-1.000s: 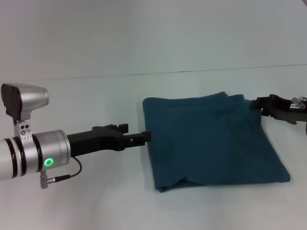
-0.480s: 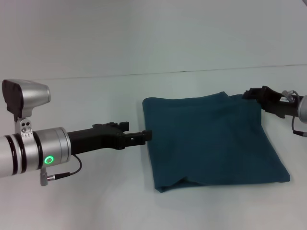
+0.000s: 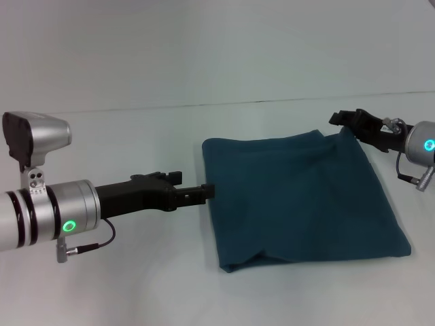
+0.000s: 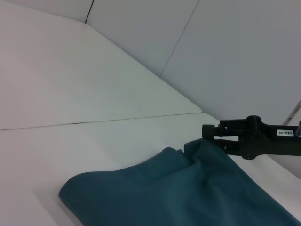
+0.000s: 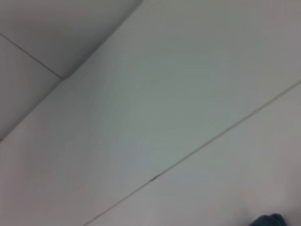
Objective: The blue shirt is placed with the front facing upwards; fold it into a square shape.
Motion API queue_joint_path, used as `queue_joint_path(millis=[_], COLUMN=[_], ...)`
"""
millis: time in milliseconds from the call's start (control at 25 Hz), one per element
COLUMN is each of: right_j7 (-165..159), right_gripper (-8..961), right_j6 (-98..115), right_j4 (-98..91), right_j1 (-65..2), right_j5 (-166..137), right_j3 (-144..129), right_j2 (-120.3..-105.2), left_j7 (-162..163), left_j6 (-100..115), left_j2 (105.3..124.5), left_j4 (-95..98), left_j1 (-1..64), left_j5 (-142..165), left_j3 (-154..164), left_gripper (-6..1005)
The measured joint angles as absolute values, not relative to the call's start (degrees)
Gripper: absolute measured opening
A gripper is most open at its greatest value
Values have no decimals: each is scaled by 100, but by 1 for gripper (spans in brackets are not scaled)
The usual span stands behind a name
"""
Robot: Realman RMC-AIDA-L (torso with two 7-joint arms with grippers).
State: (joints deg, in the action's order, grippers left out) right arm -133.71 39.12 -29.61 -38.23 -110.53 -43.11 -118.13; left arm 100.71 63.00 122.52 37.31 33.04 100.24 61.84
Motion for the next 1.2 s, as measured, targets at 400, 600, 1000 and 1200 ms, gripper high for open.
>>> queue_joint_path(millis=[400,600,1000,1200], right_j7=[-12121,-12072,-12454,-12629], right_gripper=[453,453,454,454], right_j6=[4068,4086,4015,4030], right_j4=[-2997,-2990,-2742,-2595], right_j1=[-3682,-3557,-3439,-3379], right_j5=[-10145,-9994,-10036,-10037], right_j3=[-4307,-4306,-4326,-4351], right_j2=[-11887,-11865,-11717,-11607], left_j7=[10072,10073,10071,10071], left_j6=[6290,6284,6284,6284], left_j2=[12270,12269,12263,12260], left_j4=[3712,3710,3730,3734], left_j1=[3309,3304,3308,3310], left_j5=[10022,10019,10018,10018], left_j3=[6178,6178,6178,6179], left_gripper=[836,835,833,832])
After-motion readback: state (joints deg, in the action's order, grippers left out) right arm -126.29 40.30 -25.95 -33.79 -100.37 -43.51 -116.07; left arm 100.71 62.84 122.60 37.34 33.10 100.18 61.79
